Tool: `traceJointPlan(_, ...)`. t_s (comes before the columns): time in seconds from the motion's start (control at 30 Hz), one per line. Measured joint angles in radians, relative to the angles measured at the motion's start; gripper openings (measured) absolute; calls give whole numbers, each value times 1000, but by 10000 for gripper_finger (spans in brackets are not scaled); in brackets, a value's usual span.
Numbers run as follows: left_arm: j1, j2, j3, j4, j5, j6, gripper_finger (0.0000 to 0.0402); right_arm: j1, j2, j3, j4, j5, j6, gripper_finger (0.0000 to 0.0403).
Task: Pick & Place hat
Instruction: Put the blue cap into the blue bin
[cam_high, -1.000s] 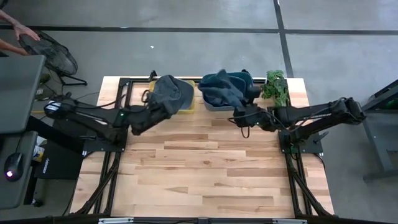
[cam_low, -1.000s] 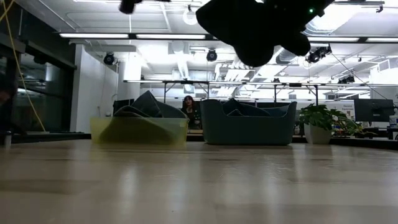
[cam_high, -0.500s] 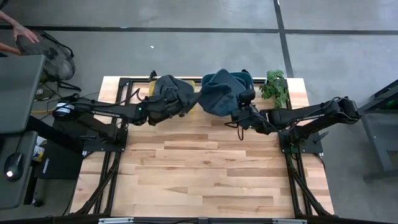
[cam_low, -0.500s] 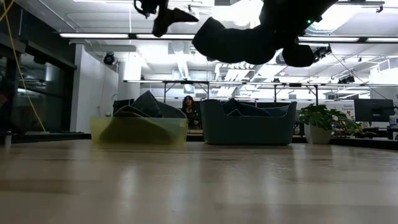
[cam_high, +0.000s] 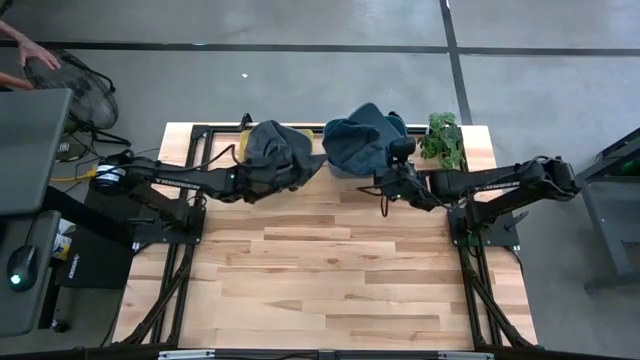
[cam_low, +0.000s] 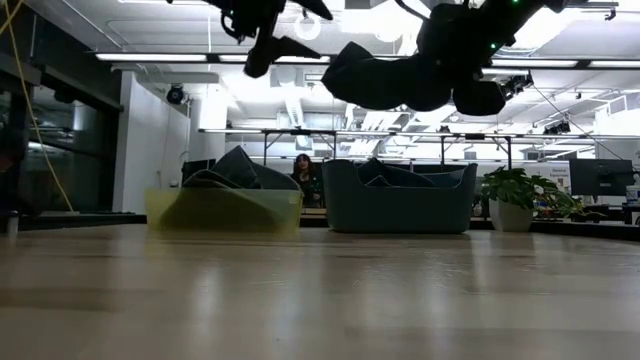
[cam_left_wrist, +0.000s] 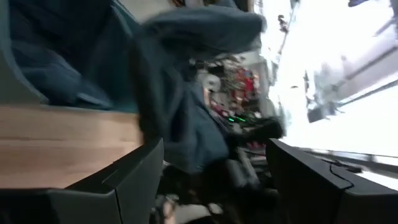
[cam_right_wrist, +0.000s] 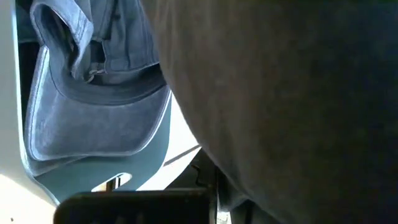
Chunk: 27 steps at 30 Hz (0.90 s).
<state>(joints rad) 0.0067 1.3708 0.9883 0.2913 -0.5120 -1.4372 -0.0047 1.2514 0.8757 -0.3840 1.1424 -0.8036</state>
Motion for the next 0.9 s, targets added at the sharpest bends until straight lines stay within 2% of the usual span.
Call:
traceJointPlan(0.2,0,1,0,-64,-64,0,280,-23,0,0,7,-36,-3,1)
traceJointPlan(0.4,6,40,0,-55,-105,0,280,-36,0,0,11,-79,18,1)
traceJointPlan(0.53,23,67,-1,-44,-95,-9,280,-36,0,0,29,-100,14,1)
traceJointPlan(0.7,53,91,0,46,-72,-7,280,-36,0,0,30,-108,16,1)
traceJointPlan(0.9,89,90,0,50,-18,-6,280,-36,0,0,30,-120,14,1)
